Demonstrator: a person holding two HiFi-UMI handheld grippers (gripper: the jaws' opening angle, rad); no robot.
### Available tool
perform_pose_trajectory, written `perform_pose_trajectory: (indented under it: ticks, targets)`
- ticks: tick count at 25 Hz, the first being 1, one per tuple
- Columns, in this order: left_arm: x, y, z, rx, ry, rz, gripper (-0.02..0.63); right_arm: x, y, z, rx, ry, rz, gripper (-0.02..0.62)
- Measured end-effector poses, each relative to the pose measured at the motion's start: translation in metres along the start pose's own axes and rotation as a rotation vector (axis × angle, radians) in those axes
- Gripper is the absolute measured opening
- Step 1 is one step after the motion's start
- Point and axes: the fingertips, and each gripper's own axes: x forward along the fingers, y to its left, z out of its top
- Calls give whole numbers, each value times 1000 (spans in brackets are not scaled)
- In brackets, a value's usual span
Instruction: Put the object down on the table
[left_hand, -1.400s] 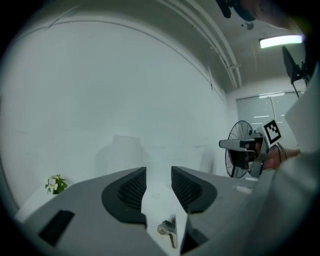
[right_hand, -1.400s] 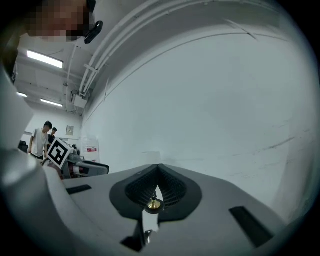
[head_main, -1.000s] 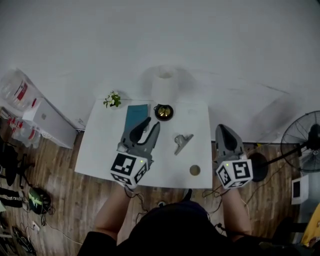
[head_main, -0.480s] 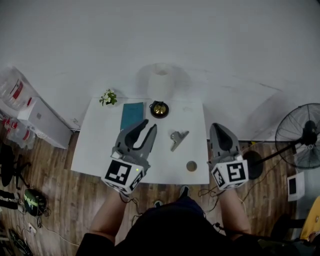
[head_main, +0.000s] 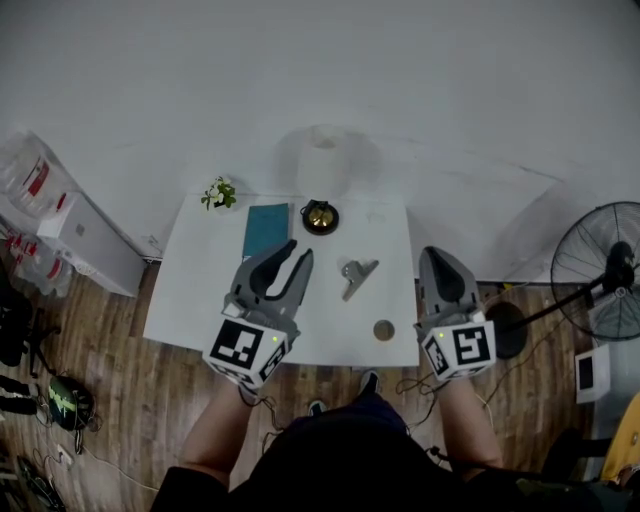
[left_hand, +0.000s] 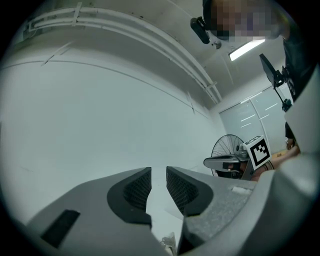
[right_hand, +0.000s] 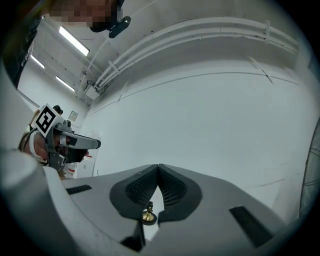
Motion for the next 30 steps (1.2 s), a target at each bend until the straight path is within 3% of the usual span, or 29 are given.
perform_pose_trajectory:
  ticks: [30]
  targets:
    - [4, -13, -9, -10, 15, -17, 89, -12, -1, -3, 36, -25, 15, 5]
